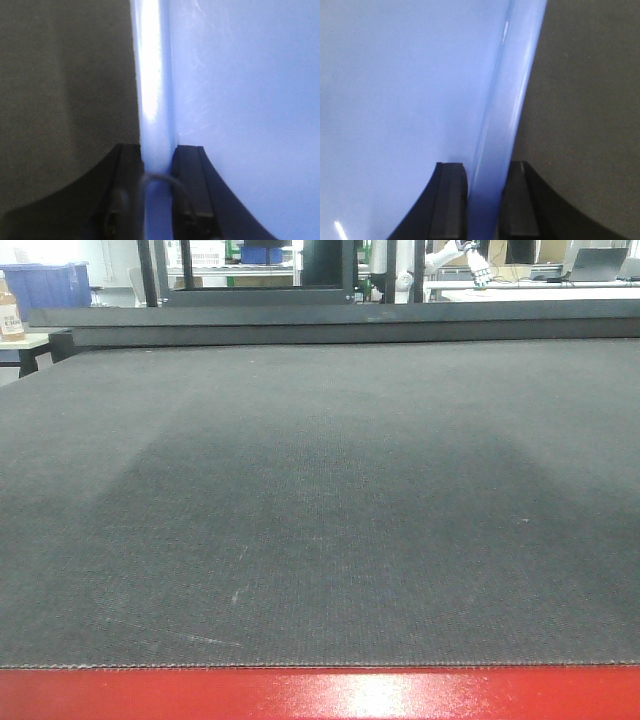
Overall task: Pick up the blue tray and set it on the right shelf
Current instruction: 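Lift the tray with both grippers above the table, then hold the tray in both grippers while the base turns away from the table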
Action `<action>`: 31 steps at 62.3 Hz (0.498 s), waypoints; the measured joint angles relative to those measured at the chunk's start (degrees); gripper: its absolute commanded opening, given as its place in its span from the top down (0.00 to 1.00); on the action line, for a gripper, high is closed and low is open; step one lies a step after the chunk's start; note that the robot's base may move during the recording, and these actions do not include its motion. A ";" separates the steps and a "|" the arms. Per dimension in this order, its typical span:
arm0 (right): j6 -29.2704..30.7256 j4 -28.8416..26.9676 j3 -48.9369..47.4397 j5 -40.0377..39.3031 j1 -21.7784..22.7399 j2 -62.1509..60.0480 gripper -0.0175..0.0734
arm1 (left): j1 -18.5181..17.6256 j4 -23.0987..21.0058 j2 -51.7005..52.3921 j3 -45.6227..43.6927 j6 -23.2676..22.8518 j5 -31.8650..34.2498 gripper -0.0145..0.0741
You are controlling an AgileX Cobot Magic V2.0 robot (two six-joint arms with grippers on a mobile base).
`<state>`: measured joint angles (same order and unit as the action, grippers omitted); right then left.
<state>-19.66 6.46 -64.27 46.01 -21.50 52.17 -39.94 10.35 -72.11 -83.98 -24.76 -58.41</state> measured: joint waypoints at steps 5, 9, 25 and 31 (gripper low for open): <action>0.00 0.00 0.00 -0.11 0.00 -0.10 0.74 | 0.00 0.00 0.00 0.00 0.00 0.00 0.88; 0.00 0.00 0.00 -0.11 0.00 -0.10 0.74 | 0.00 0.00 0.00 0.00 -0.09 0.00 0.88; 0.00 0.00 0.00 -0.11 0.00 -0.10 0.74 | 0.00 0.00 0.00 0.00 -0.12 0.00 0.89; 0.00 0.00 0.02 -0.11 0.00 -0.10 0.74 | 0.00 0.00 0.00 0.00 -0.22 0.00 0.89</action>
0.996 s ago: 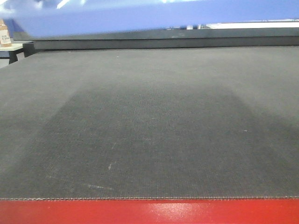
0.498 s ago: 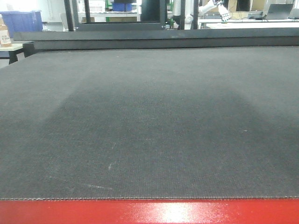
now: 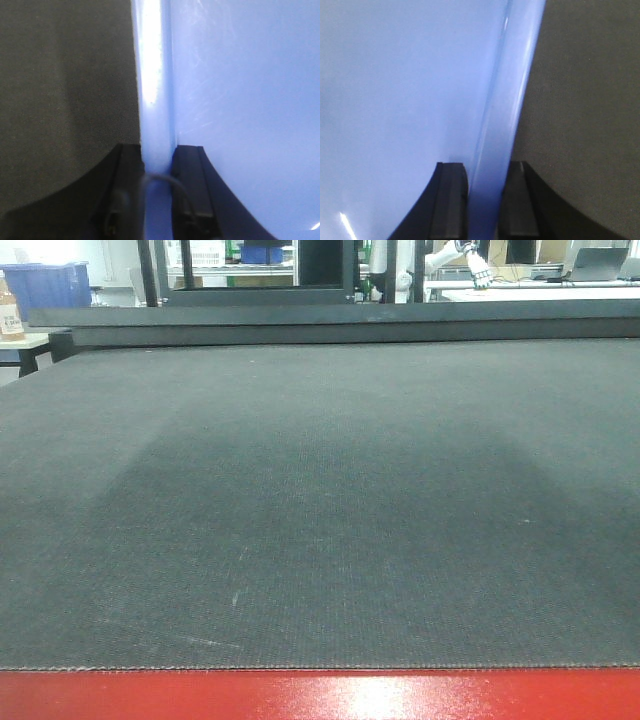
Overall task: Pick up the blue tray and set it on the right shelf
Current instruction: 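Hold the tray in both grippers while the base turns away from the table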
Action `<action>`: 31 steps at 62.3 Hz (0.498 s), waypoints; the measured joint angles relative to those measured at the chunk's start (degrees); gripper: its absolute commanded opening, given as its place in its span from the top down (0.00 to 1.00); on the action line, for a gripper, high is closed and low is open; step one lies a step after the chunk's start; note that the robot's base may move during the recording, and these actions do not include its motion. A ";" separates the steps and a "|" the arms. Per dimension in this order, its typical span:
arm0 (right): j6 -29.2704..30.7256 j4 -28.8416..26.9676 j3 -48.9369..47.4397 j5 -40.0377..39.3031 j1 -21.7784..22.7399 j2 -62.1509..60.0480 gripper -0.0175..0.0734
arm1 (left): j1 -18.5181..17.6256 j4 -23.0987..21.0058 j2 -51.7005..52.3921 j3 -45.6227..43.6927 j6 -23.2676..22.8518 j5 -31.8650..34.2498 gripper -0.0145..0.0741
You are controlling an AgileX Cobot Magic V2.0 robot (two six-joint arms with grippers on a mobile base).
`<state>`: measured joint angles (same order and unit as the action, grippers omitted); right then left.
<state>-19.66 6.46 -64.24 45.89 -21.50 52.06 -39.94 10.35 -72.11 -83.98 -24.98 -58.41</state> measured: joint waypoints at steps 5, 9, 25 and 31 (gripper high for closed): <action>0.00 0.00 0.00 0.00 0.00 0.00 0.74 | 0.00 0.00 0.00 0.00 0.00 0.00 0.89; 0.00 0.00 0.00 0.00 0.00 0.00 0.74 | 0.00 0.00 0.00 0.00 -0.13 0.00 0.89; 0.00 0.00 0.00 0.00 0.00 0.00 0.74 | 0.00 0.00 0.00 0.00 -0.13 0.00 0.89; 0.00 -0.10 0.00 0.00 0.00 0.00 0.74 | 0.00 0.00 0.00 0.00 -0.13 0.00 0.89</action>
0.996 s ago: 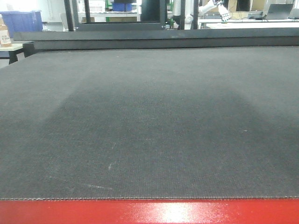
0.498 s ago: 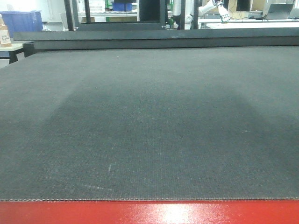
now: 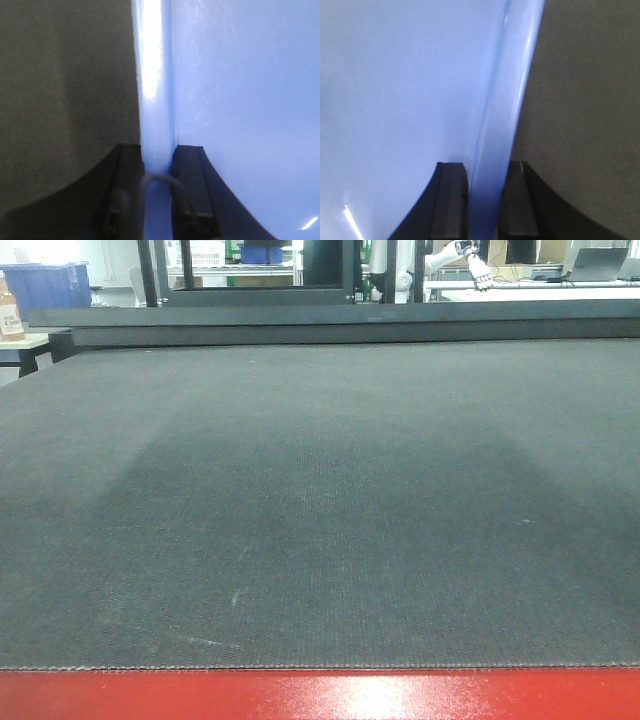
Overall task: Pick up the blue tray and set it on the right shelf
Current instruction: 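Hold the tray in both grippers while the base turns away from the table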
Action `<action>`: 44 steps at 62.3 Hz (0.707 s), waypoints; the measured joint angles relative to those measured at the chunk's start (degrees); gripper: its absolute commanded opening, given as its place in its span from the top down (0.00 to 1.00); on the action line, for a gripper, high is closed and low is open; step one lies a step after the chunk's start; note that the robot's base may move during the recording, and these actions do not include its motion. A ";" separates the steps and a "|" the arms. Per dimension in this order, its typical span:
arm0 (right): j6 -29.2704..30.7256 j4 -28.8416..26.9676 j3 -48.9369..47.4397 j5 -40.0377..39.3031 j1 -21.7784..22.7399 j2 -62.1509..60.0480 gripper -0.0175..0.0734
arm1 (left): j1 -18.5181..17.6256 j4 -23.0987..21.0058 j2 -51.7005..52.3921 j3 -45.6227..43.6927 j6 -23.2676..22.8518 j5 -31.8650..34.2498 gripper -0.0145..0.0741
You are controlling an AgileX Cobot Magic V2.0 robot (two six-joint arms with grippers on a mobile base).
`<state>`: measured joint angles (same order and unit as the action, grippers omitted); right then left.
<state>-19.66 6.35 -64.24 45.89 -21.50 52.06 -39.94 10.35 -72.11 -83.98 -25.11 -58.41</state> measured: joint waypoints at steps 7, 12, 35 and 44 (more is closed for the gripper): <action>0.00 -0.07 0.00 -0.09 0.00 0.10 0.74 | 0.00 0.00 0.00 0.00 0.00 -0.12 0.89; 0.00 -0.16 0.00 -0.12 0.00 0.20 0.74 | 0.00 0.00 0.00 0.00 0.00 -0.23 0.89; 0.00 -0.06 0.10 -0.01 0.00 0.17 0.74 | 0.00 0.00 -3.88 0.00 -0.50 -0.23 0.89; 0.00 0.42 0.10 0.72 0.00 0.17 0.74 | 0.00 -0.53 -5.98 0.00 -0.70 0.24 0.89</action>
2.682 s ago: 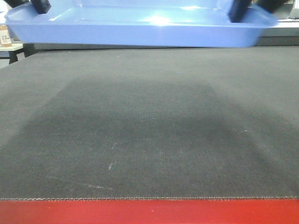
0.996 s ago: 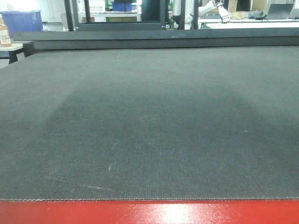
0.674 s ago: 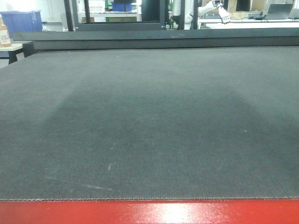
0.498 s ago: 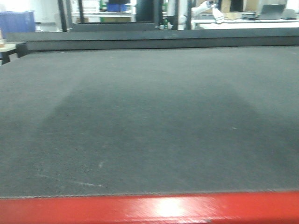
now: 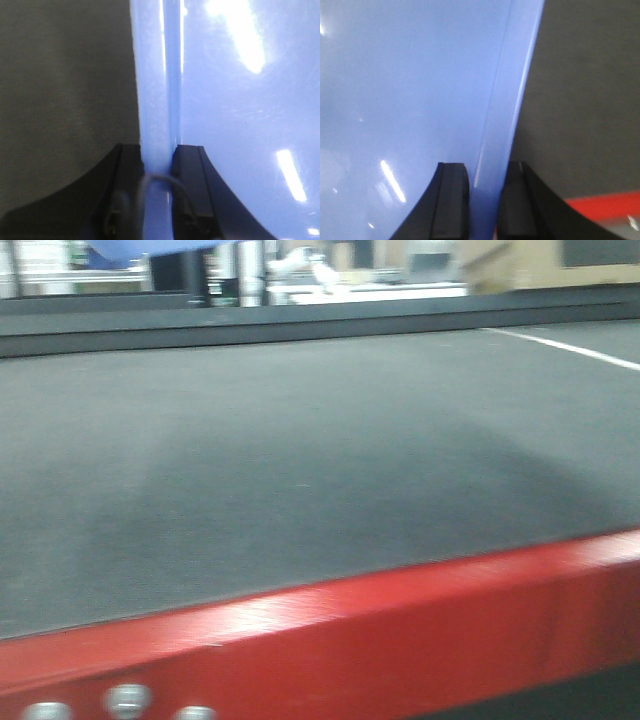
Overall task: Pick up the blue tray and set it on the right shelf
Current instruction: 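Hold the tray in both grippers while the base turns away from the table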
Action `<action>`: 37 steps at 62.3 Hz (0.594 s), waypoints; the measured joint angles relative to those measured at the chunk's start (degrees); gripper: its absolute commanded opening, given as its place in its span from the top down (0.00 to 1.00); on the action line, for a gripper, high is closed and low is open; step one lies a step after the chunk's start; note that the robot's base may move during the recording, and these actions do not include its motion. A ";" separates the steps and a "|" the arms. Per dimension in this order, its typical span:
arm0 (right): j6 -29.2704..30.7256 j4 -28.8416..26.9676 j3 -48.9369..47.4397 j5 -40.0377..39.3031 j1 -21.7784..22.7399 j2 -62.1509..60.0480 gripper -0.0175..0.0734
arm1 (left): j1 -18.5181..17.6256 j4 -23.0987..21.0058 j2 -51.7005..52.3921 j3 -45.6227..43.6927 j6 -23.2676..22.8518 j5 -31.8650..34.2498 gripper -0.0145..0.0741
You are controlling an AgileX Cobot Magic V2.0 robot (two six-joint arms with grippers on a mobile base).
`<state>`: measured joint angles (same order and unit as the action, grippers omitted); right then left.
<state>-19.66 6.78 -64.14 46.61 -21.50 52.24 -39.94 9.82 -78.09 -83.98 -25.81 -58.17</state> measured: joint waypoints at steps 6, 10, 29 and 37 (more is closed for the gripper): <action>0.00 0.12 0.00 0.55 0.08 0.00 0.74 | 0.00 -0.24 -1.42 0.00 -0.11 0.12 0.89; 0.00 0.25 0.11 0.70 0.08 0.00 0.74 | 0.00 -0.68 -2.51 0.00 -0.23 0.23 0.89; -0.09 0.64 0.19 0.96 0.35 0.00 0.74 | 0.00 -0.78 -3.80 -1.71 -0.45 0.19 0.89; -0.21 0.73 0.19 0.60 0.35 0.00 0.74 | 0.00 0.35 -2.60 -4.19 0.00 -1.79 0.89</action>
<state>-19.87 7.51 -63.96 47.21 -21.15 52.24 -39.94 10.17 -80.69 -88.17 -25.81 -59.96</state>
